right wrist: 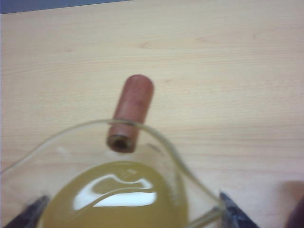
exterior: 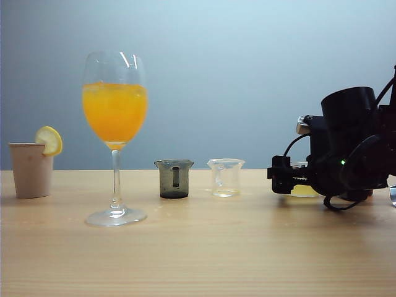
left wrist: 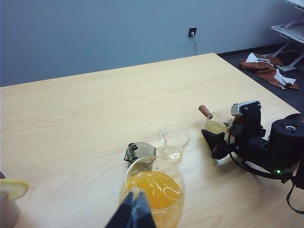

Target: Pick up the third measuring cup from the left, pour the pineapple juice inside into the goblet, and finally put the measuring cup back in its original place.

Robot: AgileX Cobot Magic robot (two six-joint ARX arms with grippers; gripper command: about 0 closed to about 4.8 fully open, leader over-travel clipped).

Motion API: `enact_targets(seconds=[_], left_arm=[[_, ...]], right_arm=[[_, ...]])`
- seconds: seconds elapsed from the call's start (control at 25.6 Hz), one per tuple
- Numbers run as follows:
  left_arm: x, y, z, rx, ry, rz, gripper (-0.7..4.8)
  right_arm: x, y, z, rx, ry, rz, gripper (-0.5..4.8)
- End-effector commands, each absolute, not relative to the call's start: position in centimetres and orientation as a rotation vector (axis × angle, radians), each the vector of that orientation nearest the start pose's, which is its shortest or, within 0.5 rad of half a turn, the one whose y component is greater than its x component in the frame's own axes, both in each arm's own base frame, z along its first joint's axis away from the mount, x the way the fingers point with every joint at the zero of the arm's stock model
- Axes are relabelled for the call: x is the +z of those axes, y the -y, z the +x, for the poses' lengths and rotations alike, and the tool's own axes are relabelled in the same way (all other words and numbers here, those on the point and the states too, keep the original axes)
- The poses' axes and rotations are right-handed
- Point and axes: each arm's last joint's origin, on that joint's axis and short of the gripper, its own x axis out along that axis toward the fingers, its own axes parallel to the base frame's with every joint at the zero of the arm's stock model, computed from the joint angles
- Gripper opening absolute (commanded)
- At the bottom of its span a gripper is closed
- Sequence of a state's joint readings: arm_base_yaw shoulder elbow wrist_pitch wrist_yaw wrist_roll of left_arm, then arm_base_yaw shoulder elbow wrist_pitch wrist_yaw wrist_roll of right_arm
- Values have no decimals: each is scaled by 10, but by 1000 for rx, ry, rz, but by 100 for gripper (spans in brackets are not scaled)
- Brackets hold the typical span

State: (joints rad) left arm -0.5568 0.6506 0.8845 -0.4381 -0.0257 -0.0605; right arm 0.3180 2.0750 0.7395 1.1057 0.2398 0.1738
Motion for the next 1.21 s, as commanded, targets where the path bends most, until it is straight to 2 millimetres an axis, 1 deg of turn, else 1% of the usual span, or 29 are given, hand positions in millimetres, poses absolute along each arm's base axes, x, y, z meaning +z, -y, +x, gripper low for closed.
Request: enact_targets(seconds=[0.04,0.35,0.59,0.78,0.9,0.94,0.98,1.01,1.05,1.09,1.21], left_arm=[[361,68,110,-532,-198,-6,-5],[361,68,110,-532,-198,-6,-5],[361,68,110,-532,-198,-6,-5],[361,68,110,-535,-198,-6,-5],[361,68,110,-535,-198,-5,-5],[361,68,110,-535,-198,-6,-5],[361,68,110,-535,-198,-5,-5],[361,68,110,-535,-198,-6,-5],[361,68,110,-535,-198,-5,-5],[361,68,110,-535,-198,-5,-5],[361,68,110,-535,-198,-5,-5]], right_arm=[[88,-103,341,86,-233,119,468],[88,-104,342,90,-232,119,468],[92,-108,352,114,-214,128,468],[91,-108,352,107,-227,124,466],[91,-108,352,106,-226,124,442],[90,-108,352,106,-227,123,407],[90,-108,352,106,-228,123,354],[90,-108,352,106,-228,123,322],[90,-108,352,106,-228,123,303],[90,-107,352,107,-228,123,294],[90,-108,352,108,-229,123,290]])
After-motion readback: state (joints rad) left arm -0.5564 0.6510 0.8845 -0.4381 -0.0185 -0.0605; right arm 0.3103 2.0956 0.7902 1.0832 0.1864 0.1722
